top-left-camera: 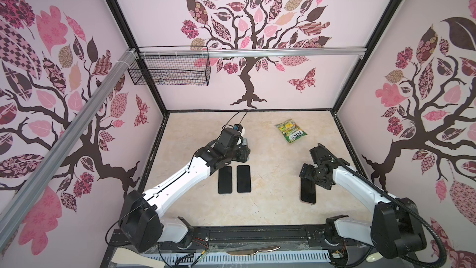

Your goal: Take the phone out of the phone case

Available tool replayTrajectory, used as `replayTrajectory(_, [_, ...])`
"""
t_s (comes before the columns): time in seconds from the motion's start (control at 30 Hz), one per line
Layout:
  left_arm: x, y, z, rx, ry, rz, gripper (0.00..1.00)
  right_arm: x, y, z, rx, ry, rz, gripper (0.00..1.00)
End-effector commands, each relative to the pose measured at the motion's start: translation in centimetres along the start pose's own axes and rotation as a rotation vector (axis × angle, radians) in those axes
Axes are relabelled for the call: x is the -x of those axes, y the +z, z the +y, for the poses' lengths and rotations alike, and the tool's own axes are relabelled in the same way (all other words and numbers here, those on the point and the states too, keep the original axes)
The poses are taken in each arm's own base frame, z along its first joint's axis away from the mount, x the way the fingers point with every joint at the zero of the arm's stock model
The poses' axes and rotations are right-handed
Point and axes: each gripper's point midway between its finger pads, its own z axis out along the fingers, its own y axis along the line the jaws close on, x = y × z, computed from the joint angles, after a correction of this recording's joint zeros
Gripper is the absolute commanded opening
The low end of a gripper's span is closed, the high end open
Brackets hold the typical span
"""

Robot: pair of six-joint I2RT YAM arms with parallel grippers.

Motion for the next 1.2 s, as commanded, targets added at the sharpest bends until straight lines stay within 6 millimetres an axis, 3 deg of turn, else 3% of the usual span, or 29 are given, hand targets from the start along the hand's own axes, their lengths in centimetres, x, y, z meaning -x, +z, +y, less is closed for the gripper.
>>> replayTrajectory(0.0, [0.6,-0.6,0.2,0.000,-0.025,-0.061,0.40,-0.3,0.7,0.5,0.014,-0.013,0.032,1.00])
replayTrajectory(0.57, [0.1,-0.7,0.3,-0.002,-0.021,-0.058,0.42,-1.6,3.5,0.5,-0.048,-0.076,0.171,0.99])
replayTrajectory(0.83, [-0.4,-0.7,0.4,-0.002,-0.018,-0.050,0.43,-1.8,3.9,0.4,-0.057,-0.084,0.186,0.99])
replayTrajectory(1.17, [-0.7,-0.5,0.3,-0.018,-0.023,-0.042,0.43,-2.2,4.2,0.5,-0.051,-0.090,0.206,0.84])
